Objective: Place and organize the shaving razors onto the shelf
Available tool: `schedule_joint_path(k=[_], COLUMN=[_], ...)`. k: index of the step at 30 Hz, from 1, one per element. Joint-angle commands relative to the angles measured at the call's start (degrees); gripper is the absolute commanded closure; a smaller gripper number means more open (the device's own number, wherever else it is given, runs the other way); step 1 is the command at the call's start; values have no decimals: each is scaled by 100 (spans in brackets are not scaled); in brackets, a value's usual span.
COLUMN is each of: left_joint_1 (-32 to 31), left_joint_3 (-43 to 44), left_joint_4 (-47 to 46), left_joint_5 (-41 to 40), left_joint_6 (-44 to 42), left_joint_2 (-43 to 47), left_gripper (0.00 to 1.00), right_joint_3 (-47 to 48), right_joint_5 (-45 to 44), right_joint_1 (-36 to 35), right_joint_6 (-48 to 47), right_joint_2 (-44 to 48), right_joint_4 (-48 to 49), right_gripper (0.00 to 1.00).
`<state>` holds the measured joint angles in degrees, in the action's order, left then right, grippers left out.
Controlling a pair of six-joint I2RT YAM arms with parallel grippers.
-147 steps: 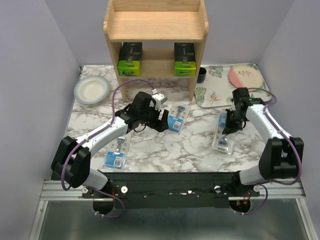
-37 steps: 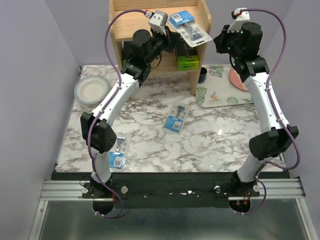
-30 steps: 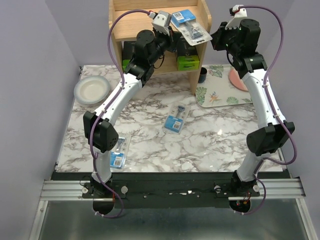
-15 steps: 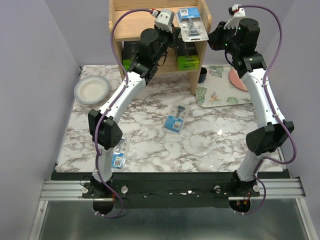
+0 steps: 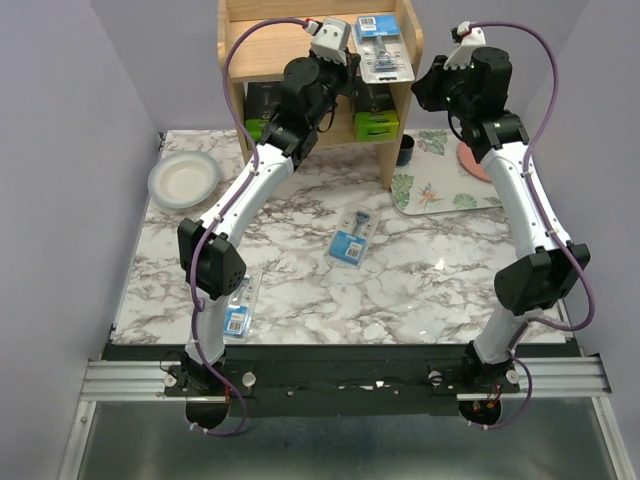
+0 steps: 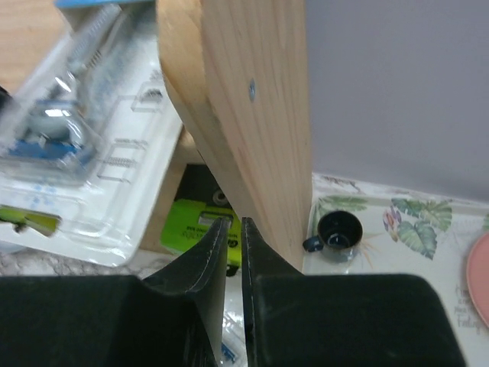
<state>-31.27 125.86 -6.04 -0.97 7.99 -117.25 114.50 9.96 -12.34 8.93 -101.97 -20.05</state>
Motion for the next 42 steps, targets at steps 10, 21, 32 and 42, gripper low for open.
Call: schedule_joint_path(k=[10,21,32,42], left_joint_1=[94,94,-29,85], left_joint_3=[316,544,887,-325], left_joint_4=[-28,-239,-503,-118], left_joint_5=[0,97,151,-887], left_joint_6=[-104,-201,-535,-878], left_joint_2=[-342,-588,-817,957], left_gripper=[100,100,99,67], right_joint_3=[-1007,-948,37,968], right_joint_5=[550,1342,1184,833], right_joint_1=[-41,-321,-515,-594], right_joint_6=[-190,-120,-23,127], right_joint_2=[916,996,196,-455], right_joint_4=[-16,89,107,133], right_gripper=[80,81,81,81])
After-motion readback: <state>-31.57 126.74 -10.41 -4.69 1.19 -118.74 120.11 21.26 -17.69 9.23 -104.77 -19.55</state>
